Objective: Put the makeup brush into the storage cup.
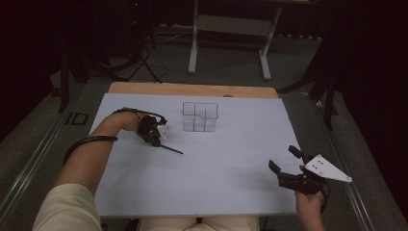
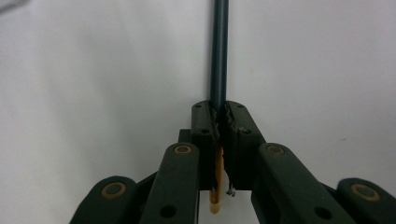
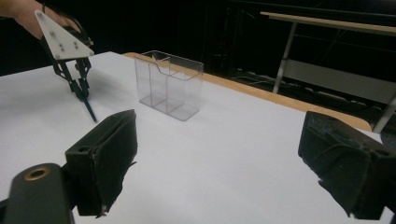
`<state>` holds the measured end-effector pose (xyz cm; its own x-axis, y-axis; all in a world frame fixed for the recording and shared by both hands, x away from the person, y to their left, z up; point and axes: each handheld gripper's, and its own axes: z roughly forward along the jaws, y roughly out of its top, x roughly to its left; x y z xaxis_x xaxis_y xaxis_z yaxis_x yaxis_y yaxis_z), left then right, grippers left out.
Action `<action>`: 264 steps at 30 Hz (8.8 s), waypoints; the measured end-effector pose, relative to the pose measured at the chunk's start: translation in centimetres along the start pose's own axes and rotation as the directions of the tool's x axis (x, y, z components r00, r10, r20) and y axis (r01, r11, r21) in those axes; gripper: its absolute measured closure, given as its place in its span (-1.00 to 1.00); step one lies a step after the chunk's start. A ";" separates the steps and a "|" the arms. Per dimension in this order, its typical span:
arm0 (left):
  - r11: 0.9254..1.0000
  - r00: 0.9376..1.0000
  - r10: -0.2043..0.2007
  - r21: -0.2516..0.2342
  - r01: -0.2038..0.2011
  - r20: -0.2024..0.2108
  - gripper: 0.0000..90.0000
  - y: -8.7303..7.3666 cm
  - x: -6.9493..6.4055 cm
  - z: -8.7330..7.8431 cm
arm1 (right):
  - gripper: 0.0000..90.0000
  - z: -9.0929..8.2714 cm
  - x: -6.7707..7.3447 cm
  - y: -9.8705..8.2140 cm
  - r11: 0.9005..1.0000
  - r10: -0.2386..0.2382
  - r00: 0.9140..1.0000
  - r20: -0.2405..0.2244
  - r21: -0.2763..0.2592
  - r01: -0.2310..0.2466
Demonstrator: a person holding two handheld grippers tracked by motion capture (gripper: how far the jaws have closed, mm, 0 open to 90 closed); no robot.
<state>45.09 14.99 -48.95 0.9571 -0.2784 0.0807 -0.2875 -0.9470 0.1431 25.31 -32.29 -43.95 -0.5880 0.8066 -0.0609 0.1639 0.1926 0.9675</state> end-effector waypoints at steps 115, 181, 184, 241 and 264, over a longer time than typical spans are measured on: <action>0.993 0.999 0.015 -0.117 -0.021 -0.052 0.87 13.6 -5.9 -8.0 | 0.88 17.1 10.3 6.2 0.694 0.184 0.781 -0.596 0.641 0.326; 0.911 0.991 -0.119 -0.390 0.135 0.066 0.90 8.6 -7.8 -7.6 | 0.80 14.6 9.2 5.7 0.770 0.161 0.715 -0.680 0.540 0.340; 0.917 0.991 -0.109 -0.376 0.129 0.074 0.91 8.9 -7.8 -7.4 | 0.69 14.7 9.3 6.0 0.770 0.164 0.708 -0.687 0.538 0.343; 0.695 0.959 -0.257 -0.668 0.267 0.115 0.76 8.3 -8.7 -8.6 | 0.87 14.3 9.3 6.1 0.839 0.098 0.675 -0.731 0.425 0.338; 0.757 0.960 -0.213 -0.590 0.280 0.183 0.90 8.8 -8.3 -8.5 | 0.85 14.2 9.9 5.7 0.824 0.083 0.660 -0.747 0.424 0.376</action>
<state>34.29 10.28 -39.99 0.9865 -0.0951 -0.1331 0.0287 -0.7003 0.7132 31.71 -15.28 -42.57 -0.9658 0.1309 0.2238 0.2500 0.6993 0.6697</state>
